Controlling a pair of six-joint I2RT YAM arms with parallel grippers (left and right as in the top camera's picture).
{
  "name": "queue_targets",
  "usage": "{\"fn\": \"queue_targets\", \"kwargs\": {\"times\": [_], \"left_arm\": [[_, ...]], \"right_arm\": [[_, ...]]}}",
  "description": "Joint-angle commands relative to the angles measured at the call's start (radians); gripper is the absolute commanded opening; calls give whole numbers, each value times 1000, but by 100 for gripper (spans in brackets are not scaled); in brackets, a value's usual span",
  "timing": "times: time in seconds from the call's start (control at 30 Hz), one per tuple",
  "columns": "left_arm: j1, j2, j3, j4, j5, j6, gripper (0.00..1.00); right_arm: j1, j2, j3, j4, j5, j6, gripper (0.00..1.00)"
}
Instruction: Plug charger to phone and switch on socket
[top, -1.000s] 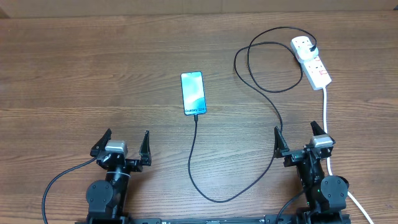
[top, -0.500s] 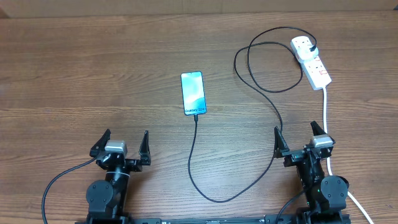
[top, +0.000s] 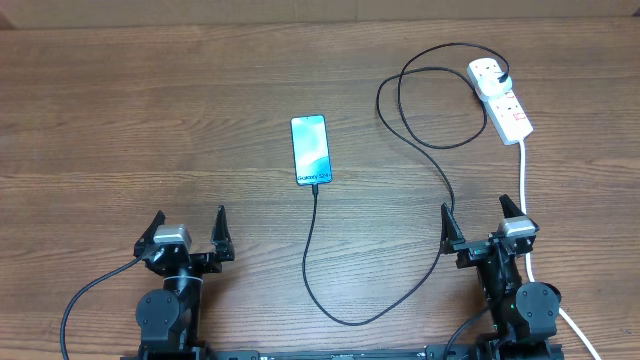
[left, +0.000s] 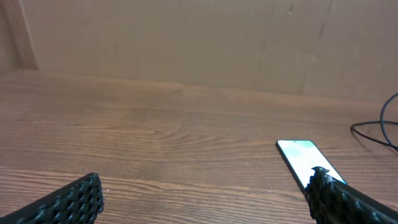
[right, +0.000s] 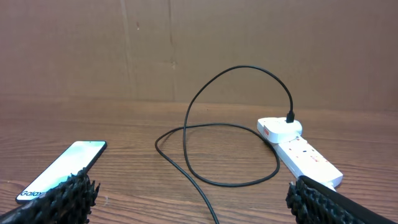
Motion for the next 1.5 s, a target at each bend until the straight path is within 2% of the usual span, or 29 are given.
{"fn": "queue_targets", "kwargs": {"times": [0.0, 0.1, 0.23, 0.33, 1.47], "left_arm": [[-22, -12, -6, 5, -44, -21, 100], [-48, -12, -6, 8, -76, -11, 100], [-44, -12, -6, 5, -40, 82, 100], [-44, -12, -6, 3, -35, 109, 100], [-43, -12, -6, 5, -5, 111, 100]], "right_arm": [[-5, -9, -10, 8, 10, 2, 100], [-5, -9, -10, 8, 10, 2, 100], [-5, -9, -10, 8, 10, 2, 100], [-5, -9, -10, 8, 10, 2, 100], [-5, -9, -10, 8, 10, 2, 100]]}}
